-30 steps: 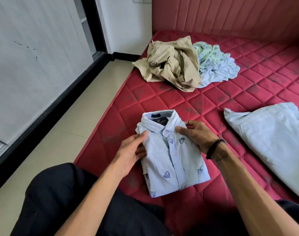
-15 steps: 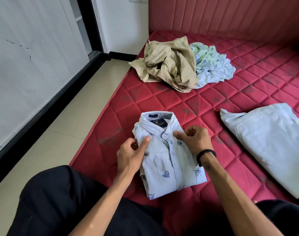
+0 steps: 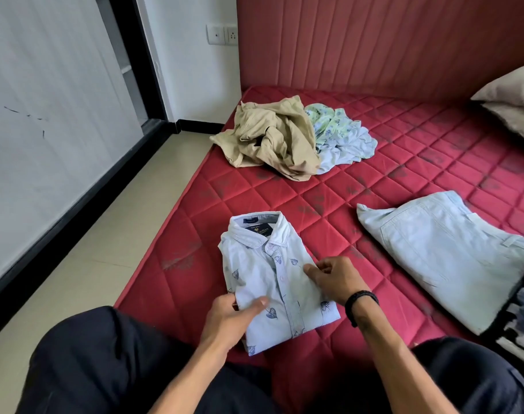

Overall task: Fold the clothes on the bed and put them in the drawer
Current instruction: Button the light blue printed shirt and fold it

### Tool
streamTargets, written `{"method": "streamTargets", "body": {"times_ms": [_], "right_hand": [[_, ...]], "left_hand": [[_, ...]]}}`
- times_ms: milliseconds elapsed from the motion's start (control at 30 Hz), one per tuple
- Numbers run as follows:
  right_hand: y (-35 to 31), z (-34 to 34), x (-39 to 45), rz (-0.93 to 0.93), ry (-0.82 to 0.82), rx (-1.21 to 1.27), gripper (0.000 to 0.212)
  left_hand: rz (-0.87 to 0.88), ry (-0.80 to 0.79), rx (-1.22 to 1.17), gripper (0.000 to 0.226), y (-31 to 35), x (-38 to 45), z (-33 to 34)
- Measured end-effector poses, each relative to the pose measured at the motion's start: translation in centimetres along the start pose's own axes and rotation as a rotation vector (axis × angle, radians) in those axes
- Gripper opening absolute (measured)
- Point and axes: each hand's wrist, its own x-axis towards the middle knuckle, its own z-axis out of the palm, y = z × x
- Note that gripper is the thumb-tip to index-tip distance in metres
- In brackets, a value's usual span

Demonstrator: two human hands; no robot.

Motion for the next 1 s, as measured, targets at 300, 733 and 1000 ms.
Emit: {"method": "streamTargets", "body": {"times_ms": [300,733,1000], "right_hand": [[0.6,0.8,0.4,0.020,0.021,-0.017,0.043],[-0.3,1.2,1.2,0.130,-0.028,0.061,0.072],[-0.7,-0.7,1.6,0.212,-0.283,0.191,0.063]], "left_hand": [[0.166,0.249,-0.076,0.048,-1.2,-0.2,-0.2],[0.227,0.359,0.540,0.039,-1.0,0.8,-0.4],[-0.193,0.271,-0.237,0.057,1.9,2.1,4.9]]}}
